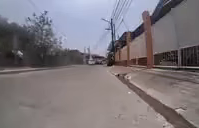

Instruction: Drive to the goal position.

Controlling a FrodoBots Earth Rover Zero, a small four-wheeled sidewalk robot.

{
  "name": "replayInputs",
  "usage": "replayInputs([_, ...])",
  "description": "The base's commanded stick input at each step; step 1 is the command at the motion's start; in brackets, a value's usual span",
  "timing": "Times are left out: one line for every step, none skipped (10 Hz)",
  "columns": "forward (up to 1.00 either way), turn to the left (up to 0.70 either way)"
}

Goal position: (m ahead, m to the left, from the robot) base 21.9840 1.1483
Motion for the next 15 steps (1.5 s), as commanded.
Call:
replayInputs([1.0, -0.02])
replayInputs([1.0, -0.02])
replayInputs([1.0, -0.03])
replayInputs([1.0, -0.02])
replayInputs([1.0, -0.03])
replayInputs([1.0, -0.03])
replayInputs([1.0, -0.03])
replayInputs([1.0, -0.03])
replayInputs([1.0, -0.02])
replayInputs([1.0, -0.04])
replayInputs([1.0, -0.1])
replayInputs([1.0, -0.35])
replayInputs([1.0, -0.4])
replayInputs([1.0, -0.4])
replayInputs([1.0, -0.4])
